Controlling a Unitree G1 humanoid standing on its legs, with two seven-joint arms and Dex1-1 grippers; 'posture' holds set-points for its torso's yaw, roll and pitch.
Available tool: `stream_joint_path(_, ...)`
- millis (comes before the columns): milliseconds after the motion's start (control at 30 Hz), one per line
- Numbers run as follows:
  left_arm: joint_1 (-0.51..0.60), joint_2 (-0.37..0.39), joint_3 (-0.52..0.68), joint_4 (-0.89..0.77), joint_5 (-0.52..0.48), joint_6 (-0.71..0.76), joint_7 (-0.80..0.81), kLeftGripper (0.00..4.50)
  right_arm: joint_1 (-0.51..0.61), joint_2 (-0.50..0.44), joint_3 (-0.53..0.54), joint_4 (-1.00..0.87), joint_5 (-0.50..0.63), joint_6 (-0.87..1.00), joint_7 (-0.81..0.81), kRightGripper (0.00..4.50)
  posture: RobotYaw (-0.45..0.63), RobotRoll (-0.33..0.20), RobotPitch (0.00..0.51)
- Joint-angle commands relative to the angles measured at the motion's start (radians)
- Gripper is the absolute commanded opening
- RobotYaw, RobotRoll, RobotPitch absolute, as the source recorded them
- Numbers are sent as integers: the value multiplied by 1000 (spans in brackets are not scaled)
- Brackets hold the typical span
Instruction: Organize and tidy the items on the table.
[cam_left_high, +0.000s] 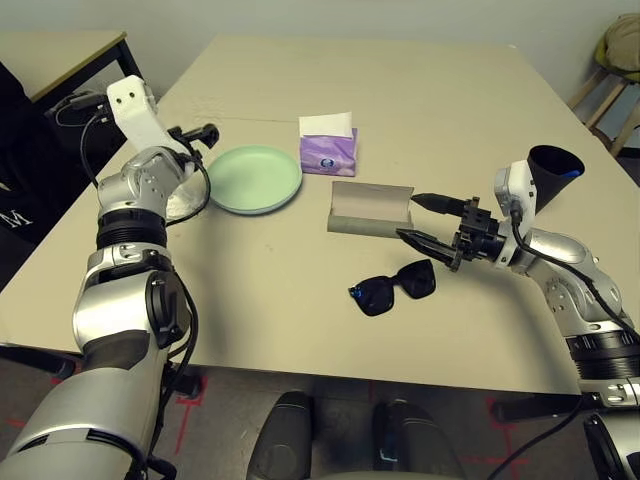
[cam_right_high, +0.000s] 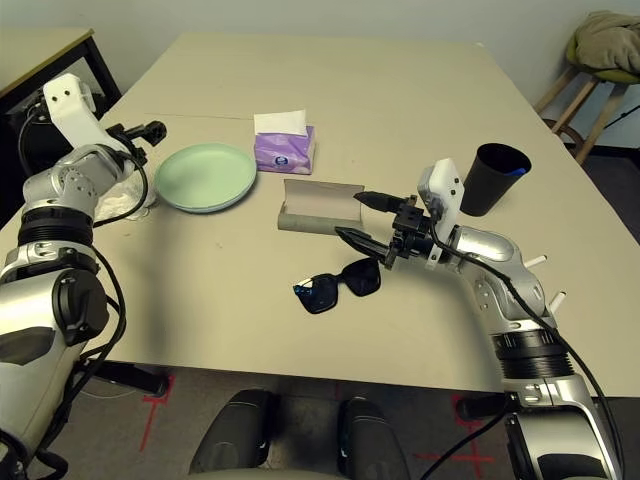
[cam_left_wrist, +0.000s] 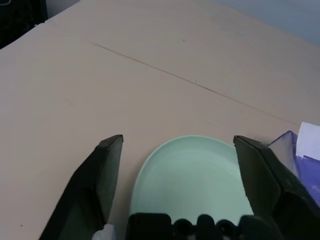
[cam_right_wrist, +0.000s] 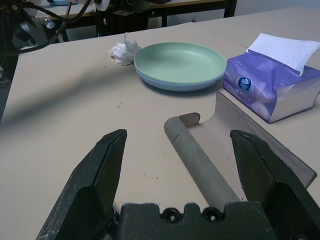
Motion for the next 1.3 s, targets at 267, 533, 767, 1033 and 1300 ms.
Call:
stream_joint_path(267, 194, 100, -126, -215, 53, 65, -185, 4475, -18, 11, -2, 1, -10, -10, -1, 4500, 203, 0, 68)
stream_joint_path(533, 295, 170, -178, -307, 96, -54, -311, 4475, -15, 1, -8, 5, -11, -19, 11, 4500, 206, 0, 67)
stream_joint_path(767, 364, 218, -178, -347, 103, -81, -382, 4475, -12, 6, -11, -1, -1, -23, 16, 4500, 206, 0, 70)
stream_joint_path(1033, 363, 281, -134, -289, 54, 69, -447, 4475, -19, 3, -7, -16, 0, -9, 15, 4500, 220, 0, 72)
stream_joint_path(1300, 330, 307, -243, -176, 164, -23, -481, 4475, -75, 20, 23, -12, -22, 50, -20, 4500, 251, 0, 67)
